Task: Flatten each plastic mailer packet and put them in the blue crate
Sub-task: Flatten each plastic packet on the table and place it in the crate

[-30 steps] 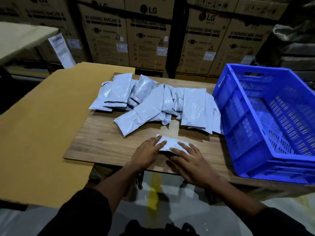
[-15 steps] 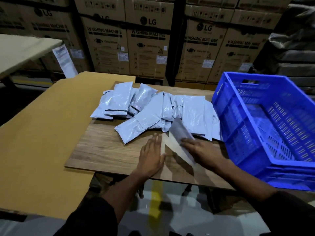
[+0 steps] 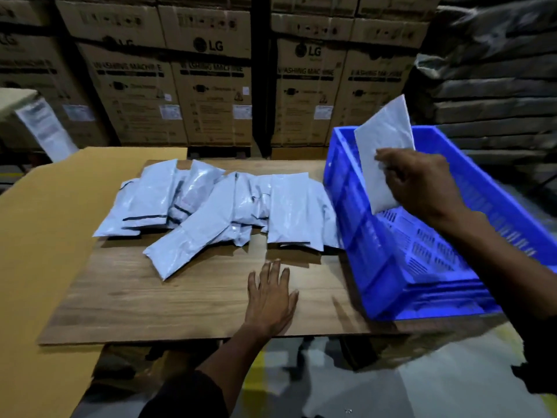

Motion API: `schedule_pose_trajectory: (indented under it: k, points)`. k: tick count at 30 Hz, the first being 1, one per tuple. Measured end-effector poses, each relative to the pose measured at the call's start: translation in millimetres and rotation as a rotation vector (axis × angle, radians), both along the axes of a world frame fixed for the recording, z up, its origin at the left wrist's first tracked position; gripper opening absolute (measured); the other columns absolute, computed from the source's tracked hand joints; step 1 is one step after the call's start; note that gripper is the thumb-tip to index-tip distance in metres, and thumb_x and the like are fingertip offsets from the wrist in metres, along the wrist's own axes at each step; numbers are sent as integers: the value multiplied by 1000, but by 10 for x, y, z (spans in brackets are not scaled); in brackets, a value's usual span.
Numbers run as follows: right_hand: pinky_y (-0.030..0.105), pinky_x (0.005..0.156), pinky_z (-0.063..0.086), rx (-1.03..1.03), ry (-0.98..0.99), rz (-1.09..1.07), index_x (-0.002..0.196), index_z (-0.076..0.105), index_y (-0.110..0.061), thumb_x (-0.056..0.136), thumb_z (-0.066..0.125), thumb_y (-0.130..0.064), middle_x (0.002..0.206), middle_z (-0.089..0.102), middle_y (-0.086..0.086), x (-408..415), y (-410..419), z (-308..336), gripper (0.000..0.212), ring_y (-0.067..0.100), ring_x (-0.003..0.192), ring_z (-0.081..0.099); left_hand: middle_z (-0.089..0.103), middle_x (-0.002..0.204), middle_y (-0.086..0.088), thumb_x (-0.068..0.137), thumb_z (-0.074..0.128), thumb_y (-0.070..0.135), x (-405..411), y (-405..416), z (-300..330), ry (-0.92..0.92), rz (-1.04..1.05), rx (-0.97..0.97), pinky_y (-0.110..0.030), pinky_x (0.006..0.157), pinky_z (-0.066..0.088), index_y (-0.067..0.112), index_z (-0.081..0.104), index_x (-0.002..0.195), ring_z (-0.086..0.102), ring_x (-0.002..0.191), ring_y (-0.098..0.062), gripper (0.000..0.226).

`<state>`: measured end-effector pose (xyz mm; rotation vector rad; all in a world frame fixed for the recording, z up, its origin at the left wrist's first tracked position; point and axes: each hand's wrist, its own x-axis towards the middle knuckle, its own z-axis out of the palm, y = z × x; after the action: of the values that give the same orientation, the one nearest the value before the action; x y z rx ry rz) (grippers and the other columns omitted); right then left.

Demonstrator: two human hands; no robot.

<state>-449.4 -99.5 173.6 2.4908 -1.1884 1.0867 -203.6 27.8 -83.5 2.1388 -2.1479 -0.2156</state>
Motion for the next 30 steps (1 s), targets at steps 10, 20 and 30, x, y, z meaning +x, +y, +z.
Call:
schedule_pose_trajectory:
  k: [10, 20, 30]
  points:
    - [45, 82, 51, 476, 391, -340, 125, 64, -16, 86, 55, -4, 112, 66, 26, -859, -687, -620, 42, 44, 102, 62, 59, 137, -16, 87, 35, 51, -397, -263, -27, -2, 136, -15, -64, 99, 42, 14, 67, 123, 55, 125, -38, 60]
    - [43, 81, 48, 621, 690, -150, 110, 57, -7, 88, 48, -5, 113, 63, 23, -540, -913, -1297, 24, 43, 106, 60, 53, 148, -8, 91, 34, 50, -384, -207, -122, -37, 176, -49, -61, 99, 44, 18, 60, 136, 49, 136, -31, 60]
    - [48, 89, 48, 731, 497, 16, 126, 44, -7, 84, 55, -11, 131, 48, 21, -506, -858, -1280, 43, 43, 116, 55, 41, 158, -6, 94, 25, 51, -405, -204, -128, -38, 179, -45, -61, 110, 32, 19, 51, 146, 36, 146, -29, 65]
